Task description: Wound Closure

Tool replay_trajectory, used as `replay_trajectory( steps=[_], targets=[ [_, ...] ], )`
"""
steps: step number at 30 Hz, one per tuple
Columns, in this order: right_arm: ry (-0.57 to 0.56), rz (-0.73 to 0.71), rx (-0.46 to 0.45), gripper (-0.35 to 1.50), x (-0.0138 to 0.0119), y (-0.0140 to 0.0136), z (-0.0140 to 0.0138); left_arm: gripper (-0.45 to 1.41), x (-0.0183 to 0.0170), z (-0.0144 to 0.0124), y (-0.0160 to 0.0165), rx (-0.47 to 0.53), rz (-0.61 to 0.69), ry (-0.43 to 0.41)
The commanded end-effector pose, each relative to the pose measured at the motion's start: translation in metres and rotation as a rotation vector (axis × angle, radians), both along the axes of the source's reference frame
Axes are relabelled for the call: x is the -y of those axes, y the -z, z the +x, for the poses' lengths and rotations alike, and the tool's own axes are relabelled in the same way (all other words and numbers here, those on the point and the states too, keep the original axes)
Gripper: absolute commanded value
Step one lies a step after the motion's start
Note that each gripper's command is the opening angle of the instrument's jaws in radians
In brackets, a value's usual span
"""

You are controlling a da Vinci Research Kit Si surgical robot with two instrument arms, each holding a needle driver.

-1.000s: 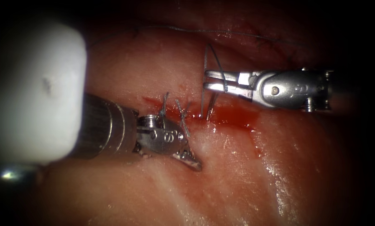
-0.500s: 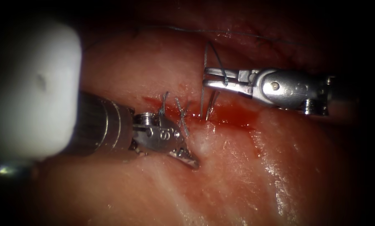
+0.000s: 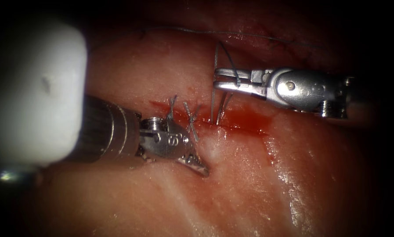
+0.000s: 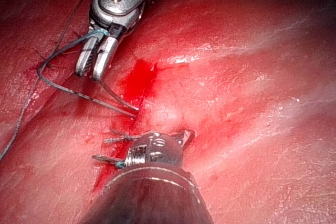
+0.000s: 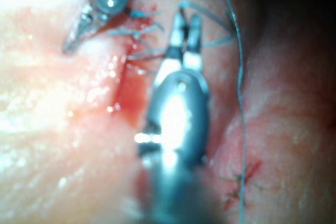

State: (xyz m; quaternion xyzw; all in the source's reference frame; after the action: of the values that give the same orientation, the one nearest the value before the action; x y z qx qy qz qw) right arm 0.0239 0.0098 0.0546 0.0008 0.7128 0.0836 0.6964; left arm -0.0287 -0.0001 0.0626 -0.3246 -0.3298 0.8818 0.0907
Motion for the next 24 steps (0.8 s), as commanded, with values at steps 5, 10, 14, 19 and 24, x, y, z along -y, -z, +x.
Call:
replay_trajectory(
  steps=[5,10,14,19,24],
  targets=[
    [0.002,0.003,-0.004,-0.35,0.0,-0.0005,0.0006,-0.28,0.0006,-0.0004,-0.0006,0.0,-0.001,0.0],
    [0.002,0.007,-0.004,-0.35,-0.0004,-0.0002,0.0006,-0.28,0.0006,-0.0004,-0.0007,0.0,-0.001,0.0],
    [0.004,0.008,-0.007,-0.35,-0.0004,0.0,0.0007,-0.28,0.0006,-0.0004,-0.0007,0.0,-0.001,0.0],
    [0.006,0.034,-0.007,-0.35,-0.0006,0.0001,0.0006,-0.28,0.0006,-0.0004,-0.0009,-0.005,-0.001,0.004],
    [0.01,0.034,-0.011,-0.35,-0.0006,0.0001,0.0008,-0.28,0.0005,-0.0003,-0.0011,-0.007,-0.004,0.005]
  ],
)
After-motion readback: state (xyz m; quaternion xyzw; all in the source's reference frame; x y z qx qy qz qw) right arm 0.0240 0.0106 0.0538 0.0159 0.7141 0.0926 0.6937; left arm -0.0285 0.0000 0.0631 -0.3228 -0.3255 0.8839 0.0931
